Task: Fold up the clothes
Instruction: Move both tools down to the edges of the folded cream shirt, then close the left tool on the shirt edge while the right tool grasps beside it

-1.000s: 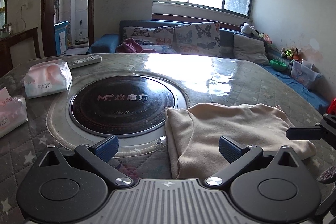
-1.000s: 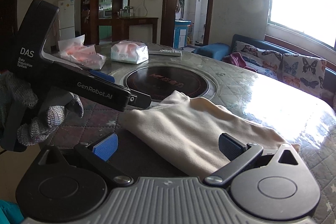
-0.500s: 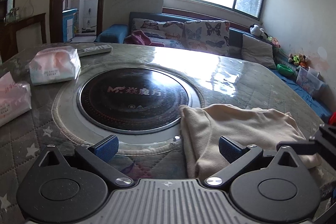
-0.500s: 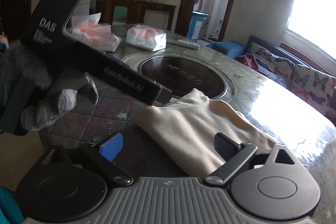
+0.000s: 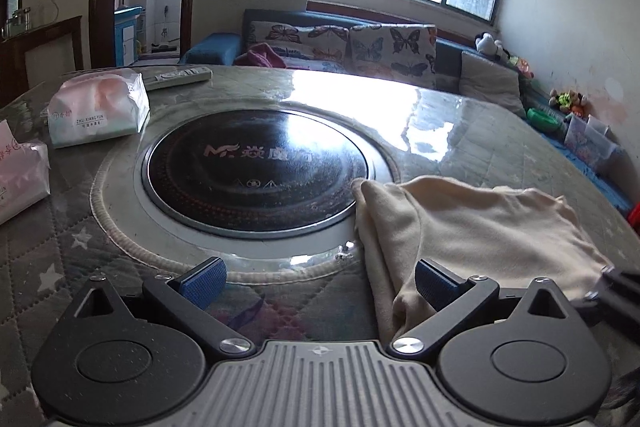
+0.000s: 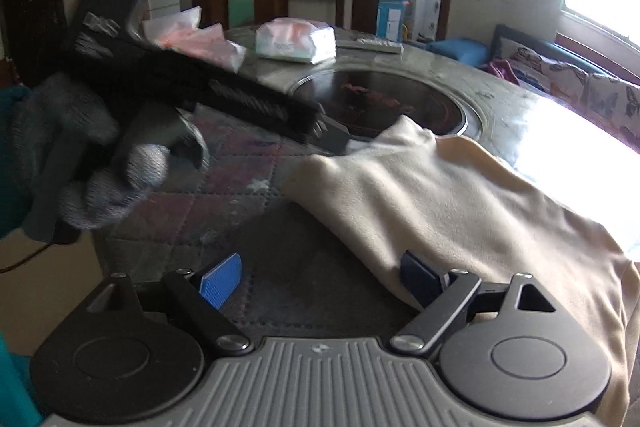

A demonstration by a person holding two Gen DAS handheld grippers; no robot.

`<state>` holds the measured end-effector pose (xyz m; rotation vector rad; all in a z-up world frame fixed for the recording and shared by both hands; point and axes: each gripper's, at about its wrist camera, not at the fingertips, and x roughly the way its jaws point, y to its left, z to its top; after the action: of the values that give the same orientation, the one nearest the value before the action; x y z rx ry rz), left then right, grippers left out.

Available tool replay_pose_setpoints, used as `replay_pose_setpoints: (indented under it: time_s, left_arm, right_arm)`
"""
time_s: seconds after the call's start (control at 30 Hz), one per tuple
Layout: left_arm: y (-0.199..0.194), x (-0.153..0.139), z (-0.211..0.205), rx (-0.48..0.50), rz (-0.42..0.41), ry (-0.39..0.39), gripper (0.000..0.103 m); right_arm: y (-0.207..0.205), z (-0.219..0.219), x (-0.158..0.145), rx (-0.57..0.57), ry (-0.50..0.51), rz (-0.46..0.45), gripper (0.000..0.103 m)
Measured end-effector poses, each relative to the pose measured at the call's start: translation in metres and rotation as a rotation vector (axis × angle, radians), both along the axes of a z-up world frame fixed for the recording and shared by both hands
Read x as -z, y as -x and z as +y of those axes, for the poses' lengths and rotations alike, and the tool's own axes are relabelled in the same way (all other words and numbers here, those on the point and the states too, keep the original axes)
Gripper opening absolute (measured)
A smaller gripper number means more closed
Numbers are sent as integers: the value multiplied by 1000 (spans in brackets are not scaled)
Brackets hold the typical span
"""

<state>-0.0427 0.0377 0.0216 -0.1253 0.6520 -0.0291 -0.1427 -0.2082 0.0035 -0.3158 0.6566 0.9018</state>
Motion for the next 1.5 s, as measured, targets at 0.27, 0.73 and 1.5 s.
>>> replay_pose_setpoints:
  time_s: [0.27,0.73,1.5]
  left_arm:
    - [-6,2,-5,19,14,-16,102]
    - [-10,-8,28,-56,38,104,80]
    - [-21,1,34,-45,132,568,78]
  right_arm:
    - [-23,-37,-4,158,-75,19,103]
    - [-20,8,-17,14,51,-115,98]
    - [-31,37,-19,8,92,-137,7]
